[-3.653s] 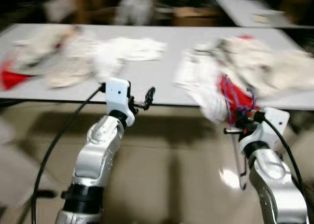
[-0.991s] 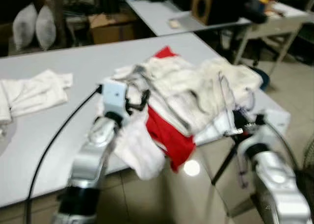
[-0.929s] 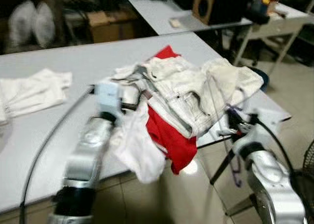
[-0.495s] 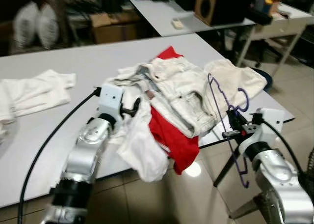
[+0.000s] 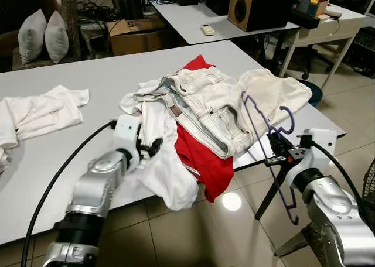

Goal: Hang hanger

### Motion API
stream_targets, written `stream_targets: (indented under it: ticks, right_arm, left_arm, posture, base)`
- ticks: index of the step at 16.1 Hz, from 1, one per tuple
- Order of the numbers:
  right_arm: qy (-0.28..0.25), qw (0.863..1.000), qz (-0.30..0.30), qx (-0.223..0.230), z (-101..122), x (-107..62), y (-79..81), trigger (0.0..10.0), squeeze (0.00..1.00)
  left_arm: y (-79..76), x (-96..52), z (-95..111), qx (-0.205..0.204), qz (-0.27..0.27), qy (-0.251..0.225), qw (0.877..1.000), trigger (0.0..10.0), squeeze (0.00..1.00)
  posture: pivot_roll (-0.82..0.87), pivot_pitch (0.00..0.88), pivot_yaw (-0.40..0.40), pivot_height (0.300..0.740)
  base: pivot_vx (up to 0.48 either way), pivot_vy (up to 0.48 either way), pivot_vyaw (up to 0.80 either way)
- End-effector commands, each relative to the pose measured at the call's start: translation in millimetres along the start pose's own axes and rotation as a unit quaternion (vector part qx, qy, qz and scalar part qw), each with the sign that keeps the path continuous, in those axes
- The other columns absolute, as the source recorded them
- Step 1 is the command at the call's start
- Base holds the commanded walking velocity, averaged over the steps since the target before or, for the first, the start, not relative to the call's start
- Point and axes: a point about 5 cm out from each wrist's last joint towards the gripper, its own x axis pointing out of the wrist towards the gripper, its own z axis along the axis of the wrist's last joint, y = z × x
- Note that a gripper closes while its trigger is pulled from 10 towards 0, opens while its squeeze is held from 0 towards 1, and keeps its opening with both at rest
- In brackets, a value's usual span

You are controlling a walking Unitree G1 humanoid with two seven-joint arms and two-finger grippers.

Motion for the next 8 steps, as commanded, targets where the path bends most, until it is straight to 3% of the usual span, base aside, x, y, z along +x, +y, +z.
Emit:
stream_targets:
  ticks: [1,2,3,8]
  right_arm:
    - [-0.005,1.000,0.009,0.000,4,-1.1,5.0,10.0,0.00]
    - [-0.006,1.000,0.011,0.000,4,-1.6,5.9,10.0,0.00]
    - [-0.007,1.000,0.014,0.001,4,-1.3,7.2,10.0,0.00]
    - [-0.007,0.999,0.033,-0.016,3,3.7,12.9,10.0,0.00]
  left_arm:
    - [1.1,-2.4,-7,0.005,-0.017,0.028,0.999,4.5,0.00]
    - [1.8,-2.3,-9,0.004,-0.014,0.036,0.999,2.9,0.00]
    - [3.0,-2.2,-10,-0.002,-0.012,0.038,0.999,0.0,0.00]
    - [0.0,-2.6,1,0.008,-0.039,0.018,0.999,0.0,0.00]
  posture:
    - [-0.11,0.000,0.060,0.740]
    - [-0.11,0.000,0.062,0.740]
    - [-0.11,0.000,0.067,0.740]
    - [-0.10,0.000,0.080,0.740]
  base:
    - [0.000,0.000,0.00]
    - [0.000,0.000,0.00]
    - [0.000,0.000,0.00]
    - [0.000,0.000,0.00]
